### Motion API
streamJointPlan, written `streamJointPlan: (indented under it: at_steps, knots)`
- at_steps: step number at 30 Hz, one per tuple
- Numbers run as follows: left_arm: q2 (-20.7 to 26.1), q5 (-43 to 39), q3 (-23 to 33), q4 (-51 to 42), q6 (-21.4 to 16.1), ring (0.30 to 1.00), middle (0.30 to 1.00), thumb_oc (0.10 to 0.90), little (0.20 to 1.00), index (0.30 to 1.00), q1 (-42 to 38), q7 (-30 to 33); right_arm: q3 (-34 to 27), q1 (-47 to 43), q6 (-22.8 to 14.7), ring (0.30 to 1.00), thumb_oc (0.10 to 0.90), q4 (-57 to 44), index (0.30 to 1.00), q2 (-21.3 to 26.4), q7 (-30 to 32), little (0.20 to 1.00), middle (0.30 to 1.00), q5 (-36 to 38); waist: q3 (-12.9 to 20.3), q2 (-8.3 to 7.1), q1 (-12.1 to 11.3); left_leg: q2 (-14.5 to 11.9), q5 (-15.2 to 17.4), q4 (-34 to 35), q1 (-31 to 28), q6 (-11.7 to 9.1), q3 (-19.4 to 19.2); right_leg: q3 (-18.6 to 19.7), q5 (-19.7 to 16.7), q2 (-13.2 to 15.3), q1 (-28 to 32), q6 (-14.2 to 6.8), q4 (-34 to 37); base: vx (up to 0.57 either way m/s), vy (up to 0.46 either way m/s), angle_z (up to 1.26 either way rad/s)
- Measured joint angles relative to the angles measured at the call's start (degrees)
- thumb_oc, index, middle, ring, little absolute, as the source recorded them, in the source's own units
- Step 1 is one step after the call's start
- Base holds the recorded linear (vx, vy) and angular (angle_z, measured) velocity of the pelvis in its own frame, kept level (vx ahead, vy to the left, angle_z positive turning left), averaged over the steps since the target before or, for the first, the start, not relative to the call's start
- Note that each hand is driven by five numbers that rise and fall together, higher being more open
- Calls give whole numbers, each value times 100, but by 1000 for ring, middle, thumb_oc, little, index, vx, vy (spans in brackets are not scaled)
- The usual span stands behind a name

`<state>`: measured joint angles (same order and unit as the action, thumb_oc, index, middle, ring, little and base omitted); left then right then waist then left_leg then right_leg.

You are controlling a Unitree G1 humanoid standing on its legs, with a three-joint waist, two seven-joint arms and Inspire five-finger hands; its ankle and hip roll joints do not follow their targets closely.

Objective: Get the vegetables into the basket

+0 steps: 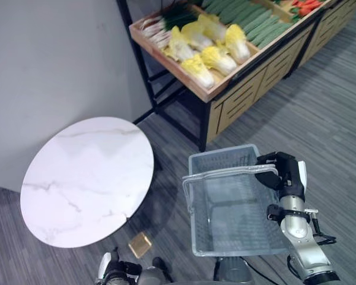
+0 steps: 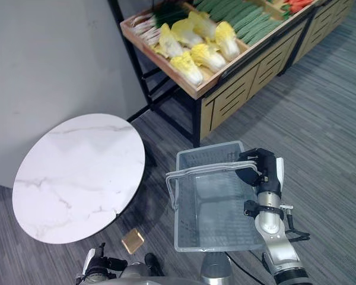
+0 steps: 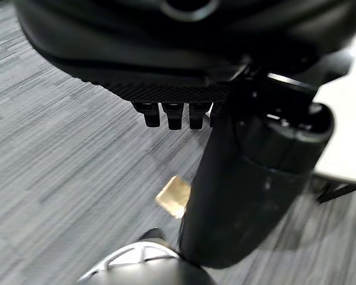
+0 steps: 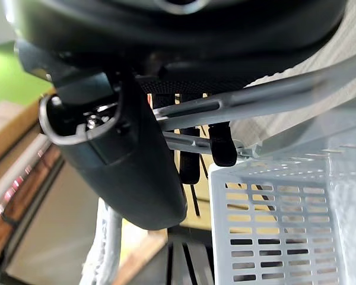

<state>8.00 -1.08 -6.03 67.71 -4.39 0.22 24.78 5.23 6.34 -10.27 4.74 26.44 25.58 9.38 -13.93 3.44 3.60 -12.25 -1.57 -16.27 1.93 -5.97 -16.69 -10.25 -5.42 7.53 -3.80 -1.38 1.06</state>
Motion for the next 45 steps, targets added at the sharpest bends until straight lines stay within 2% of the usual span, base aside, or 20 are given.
streamJointPlan:
  at_steps: [2, 4, 6, 8, 9, 10, 12, 14, 17, 20, 23, 25, 27, 29, 31, 32, 34, 35, 40, 45]
  knots:
    - [-10, -13, -11, -53, -80, 1000, 1000, 900, 1000, 1000, 3, 124, -30, -42, -122, 300, 400, -99, 300, 17, 131, 300, 300, -42, -13, -28, -12, 466, 306, 559, 106, -271, 1060, 338, -100, 40, -74, -46, 170, 76, 25, -94]
    - [-22, -22, -10, -23, -111, 1000, 1000, 900, 1000, 1000, -64, 283, -48, -94, -133, 300, 400, -73, 300, 68, 226, 300, 300, -59, -28, -49, 3, 637, 191, 1598, 143, -172, 1751, 670, -112, -51, -232, -63, 243, 108, 75, -83]
    - [28, -27, -8, 32, -118, 1000, 1000, 900, 1000, 1000, -134, 278, -80, -94, -132, 300, 400, -5, 300, 65, 335, 300, 300, -61, -78, -122, 23, 599, 150, 1864, 235, -128, 1981, 764, -111, -99, -246, -62, 291, 66, 37, -71]
    - [-2, -97, -6, 20, -140, 1000, 1000, 900, 1000, 1000, -133, 289, -282, -85, -132, 300, 400, 37, 300, 154, 419, 300, 300, -123, -103, -39, -64, 642, 605, 1873, 292, 161, 2153, 937, -123, -242, -300, -126, 368, 107, 168, -108]
    - [73, -126, -21, -32, -128, 1000, 1000, 900, 1000, 1000, -197, 294, -342, -61, -137, 300, 400, 31, 300, 89, 434, 300, 300, -241, -215, -174, -68, 737, 264, 1617, 334, -11, 2168, 999, -108, -186, -359, -295, 360, 130, 325, -107]
    - [143, -126, -3, -25, -112, 1000, 1000, 900, 1000, 1000, -206, 285, -388, -22, -139, 300, 400, 42, 300, -7, 423, 300, 300, -309, -269, -269, -101, 907, 257, 1617, 244, 58, 2259, 1279, -112, -116, -388, -311, 327, 55, 276, -106]
    - [112, -124, -34, -47, -107, 1000, 1000, 900, 1000, 1000, -214, 279, -518, 103, -141, 300, 400, 39, 300, -62, 482, 300, 300, -344, -287, -249, -30, 916, 112, 1688, 252, 276, 2101, 1212, 18, -58, -403, -600, 276, 57, 272, -54]
    - [245, -121, -180, -118, -140, 1000, 1000, 900, 1000, 1000, -131, 275, -619, 162, -131, 300, 400, 64, 300, -334, 607, 300, 300, -342, -200, -415, 73, 1119, -55, 1896, 45, 378, 1846, 1252, -64, 62, -388, -546, 24, 50, 293, -32]
    - [224, -115, -229, -35, -108, 1000, 1000, 900, 1000, 1000, -173, 229, -685, 94, -123, 300, 400, 58, 300, -429, 569, 300, 300, -355, -199, -422, 44, 1346, -109, 1986, -223, 568, 1360, 1646, -323, 264, -407, -717, 32, 36, 263, -68]
    - [229, -98, -248, -59, -138, 1000, 1000, 900, 1000, 1000, -205, 202, -666, 110, -121, 300, 400, 77, 300, -455, 578, 300, 300, -367, -177, -456, 101, 1516, -7, 1979, -360, 670, 1084, 1664, -400, 355, -414, -779, 21, -15, 248, -45]
    - [251, -97, -271, -5, -142, 1000, 1000, 900, 1000, 1000, -252, 115, -665, -184, -114, 300, 400, 301, 300, -662, 607, 300, 300, -410, -159, -496, 29, 1456, 42, 1987, -430, 703, 705, 1646, -629, 338, -539, -774, 7, -49, 91, -56]
    - [305, -98, -341, -21, -167, 1000, 1000, 900, 1000, 1000, -329, 72, -689, -187, -115, 300, 400, 364, 300, -721, 663, 300, 300, -401, -159, -580, 36, 1537, 115, 1884, -394, 748, 602, 1448, -772, 257, -631, -756, -42, -60, 99, -49]
    - [347, -96, -337, 6, -134, 1000, 1000, 900, 1000, 1000, -318, -25, -643, -475, -116, 300, 400, 653, 300, -821, 664, 300, 300, -403, -149, -555, -66, 1273, 156, 1828, -392, 806, 170, 856, -1465, 81, -722, -802, 263, -39, 47, -86]
    - [313, -93, -241, -9, -158, 1000, 1000, 900, 1000, 1000, -297, -33, -727, -390, -101, 300, 400, 842, 300, -793, 788, 300, 300, -392, -130, -413, -75, 1001, 115, 1843, -377, 822, 142, 58, -619, 78, -686, -732, -399, -32, 19, -37]
    - [327, -93, -214, -57, -156, 1000, 1000, 900, 1000, 1000, -232, -64, -725, -367, -98, 300, 400, 933, 300, -800, 827, 300, 300, -399, -97, -370, -255, 831, 98, 1857, -455, 795, -142, -597, -181, 303, -638, -629, -1035, 22, -36, -63]
    - [336, -97, -208, -32, -103, 1000, 1000, 900, 1000, 1000, -154, -89, -722, -353, -100, 300, 400, 952, 300, -799, 822, 300, 300, -403, -48, -386, -327, 815, 99, 1853, -473, 788, -229, -690, -55, 454, -487, -760, -1054, 23, -59, -62]
    - [366, -96, -213, -3, -77, 1000, 1000, 900, 1000, 1000, -29, -160, -747, -357, -103, 300, 400, 938, 300, -790, 836, 300, 300, -408, 20, -528, -309, 963, 68, 1866, -458, 646, -294, -453, -109, 728, 0, -863, -389, 29, -102, -35]
    - [291, -96, -216, -26, -69, 1000, 1000, 900, 1000, 1000, -2, -264, -752, -393, -93, 300, 400, 1116, 300, -670, 833, 300, 300, -406, 32, -408, -273, 892, -23, 1884, -417, 501, -315, -432, -70, 588, 122, -836, -39, 56, -176, -21]
    - [191, -163, -222, -278, -121, 1000, 1000, 900, 1000, 1000, 212, -700, -1011, -250, 66, 300, 400, 1495, 300, -586, 823, 300, 300, -394, 207, -95, -205, 525, -161, 1972, -473, 280, -314, -376, -171, 136, 272, -688, 390, 52, -120, -16]
    - [165, -580, -211, -503, -163, 1000, 1000, 900, 1000, 1000, 203, -1131, -1298, -92, 191, 300, 400, 1504, 300, -485, 788, 300, 300, -397, 235, -9, -4, 380, -239, 2025, -509, 159, -335, -328, -159, -38, 260, -667, 418, 57, -98, -7]
